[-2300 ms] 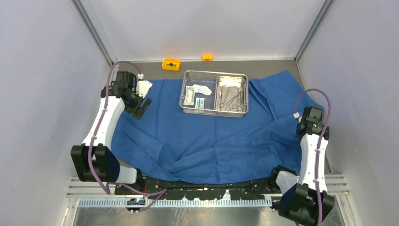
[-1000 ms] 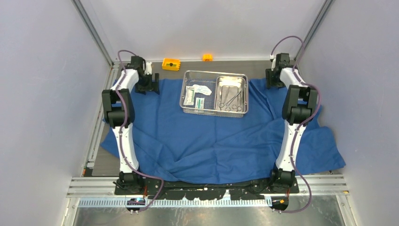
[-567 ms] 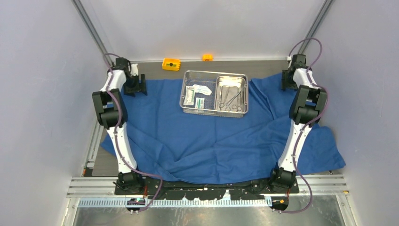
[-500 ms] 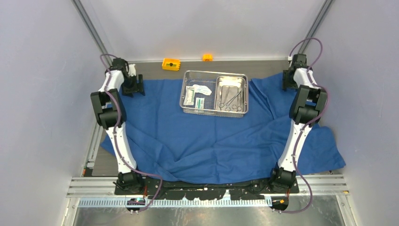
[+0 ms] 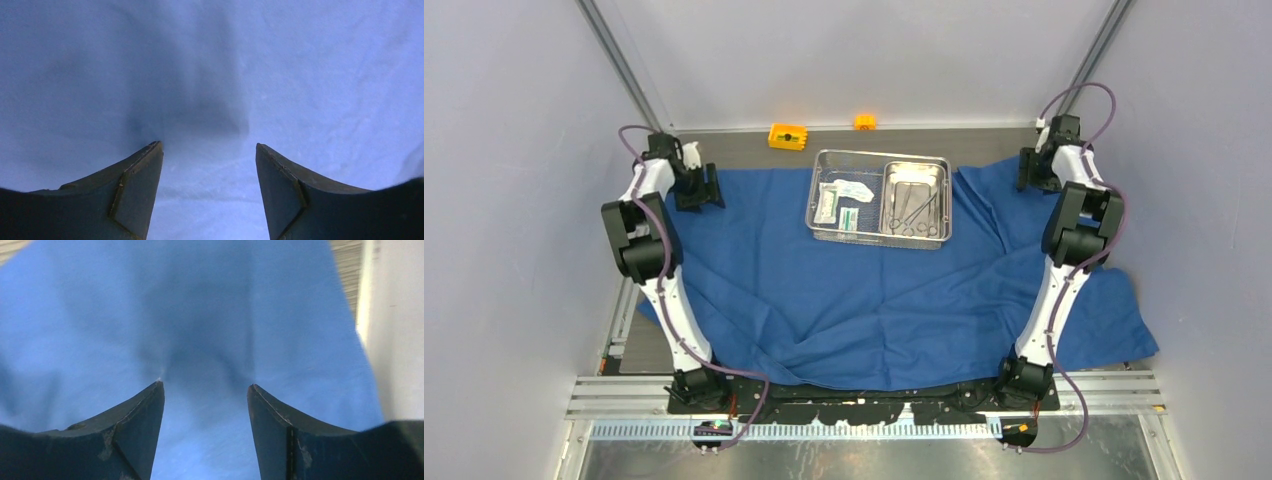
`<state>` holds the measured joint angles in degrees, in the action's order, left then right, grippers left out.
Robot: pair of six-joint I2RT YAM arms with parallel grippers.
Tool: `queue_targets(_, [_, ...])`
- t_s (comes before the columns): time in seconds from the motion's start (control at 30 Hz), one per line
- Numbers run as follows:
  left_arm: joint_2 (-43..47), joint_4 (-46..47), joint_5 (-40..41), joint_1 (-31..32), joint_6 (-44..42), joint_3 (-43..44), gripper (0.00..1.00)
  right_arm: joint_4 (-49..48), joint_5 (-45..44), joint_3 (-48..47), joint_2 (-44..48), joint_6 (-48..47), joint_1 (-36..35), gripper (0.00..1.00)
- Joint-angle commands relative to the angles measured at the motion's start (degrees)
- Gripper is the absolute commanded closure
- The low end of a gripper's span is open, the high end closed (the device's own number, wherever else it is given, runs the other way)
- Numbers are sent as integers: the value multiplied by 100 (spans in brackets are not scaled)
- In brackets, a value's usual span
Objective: Open and lay out the surgical kit
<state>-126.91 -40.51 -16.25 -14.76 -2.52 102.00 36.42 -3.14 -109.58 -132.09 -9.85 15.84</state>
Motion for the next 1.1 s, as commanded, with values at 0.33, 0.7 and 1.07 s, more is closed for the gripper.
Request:
queue_targets(0.33, [751,1061,-574,1205,54,-121,27,-516,1495,-132,441,564,-877,32])
queue_targets(0.7, [-230,685,-614,1863,222,794,30,-386,1474,-452,-174,600,-1012,36])
queue_targets(1.07, [-836,-72,777,2243,32,1314,31,-353,1182,-296,147,478,-995,43])
